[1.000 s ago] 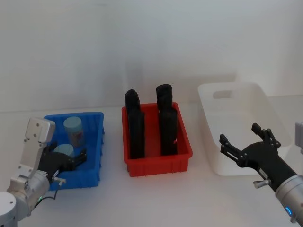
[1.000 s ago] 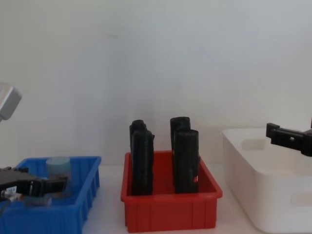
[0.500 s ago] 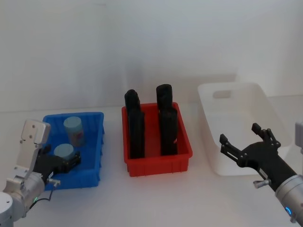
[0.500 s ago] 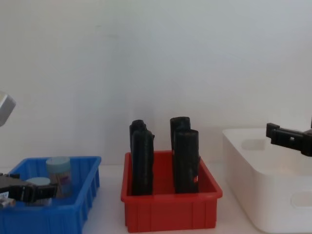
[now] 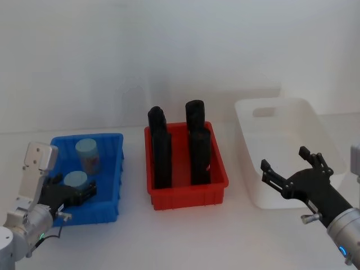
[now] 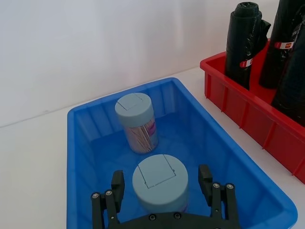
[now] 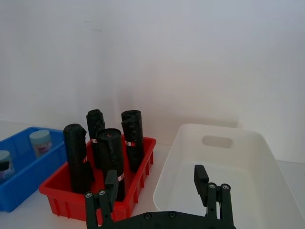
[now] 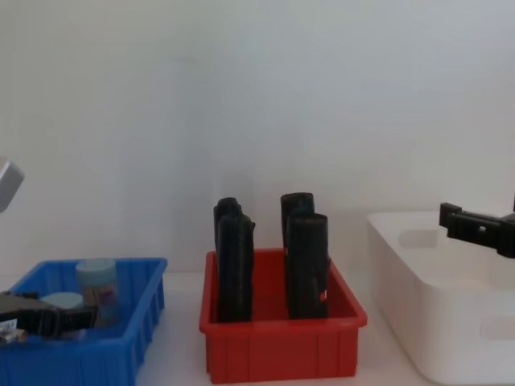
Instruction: Pick the cotton swabs from the blue box and place them into the white box.
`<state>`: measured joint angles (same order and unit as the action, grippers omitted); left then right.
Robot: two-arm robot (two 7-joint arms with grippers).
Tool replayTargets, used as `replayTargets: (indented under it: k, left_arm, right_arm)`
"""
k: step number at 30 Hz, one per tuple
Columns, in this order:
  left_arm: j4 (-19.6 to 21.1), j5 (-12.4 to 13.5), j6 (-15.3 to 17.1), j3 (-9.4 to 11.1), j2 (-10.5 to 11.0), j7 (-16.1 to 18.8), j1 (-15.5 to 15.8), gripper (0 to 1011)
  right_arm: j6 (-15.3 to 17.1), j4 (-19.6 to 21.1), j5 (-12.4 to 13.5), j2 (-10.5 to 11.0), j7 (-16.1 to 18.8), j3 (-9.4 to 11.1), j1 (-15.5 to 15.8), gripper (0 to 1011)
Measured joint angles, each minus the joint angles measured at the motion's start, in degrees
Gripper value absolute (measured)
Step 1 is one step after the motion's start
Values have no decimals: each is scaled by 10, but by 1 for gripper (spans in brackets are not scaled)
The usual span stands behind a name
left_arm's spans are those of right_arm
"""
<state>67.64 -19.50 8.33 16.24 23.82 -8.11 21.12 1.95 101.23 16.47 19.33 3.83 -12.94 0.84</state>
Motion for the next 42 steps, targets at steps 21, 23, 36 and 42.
replayTargets:
  k: [21, 23, 36, 42]
  left_arm:
    - [-23, -5, -23, -4, -7, -21, 13, 672]
    - [-15, -4, -23, -5, -5, -21, 11, 672]
    - [74, 6, -2, -15, 12, -29, -5, 672]
    - [120, 10, 17, -18, 19, -53, -8, 672]
  right_arm:
    - [0, 0, 0, 0, 0, 0, 0, 1002]
    - [0, 0, 0, 0, 0, 0, 0, 1002]
    - [0, 0, 0, 0, 0, 0, 0, 1002]
    - [0, 0, 0, 0, 0, 0, 0, 1002]
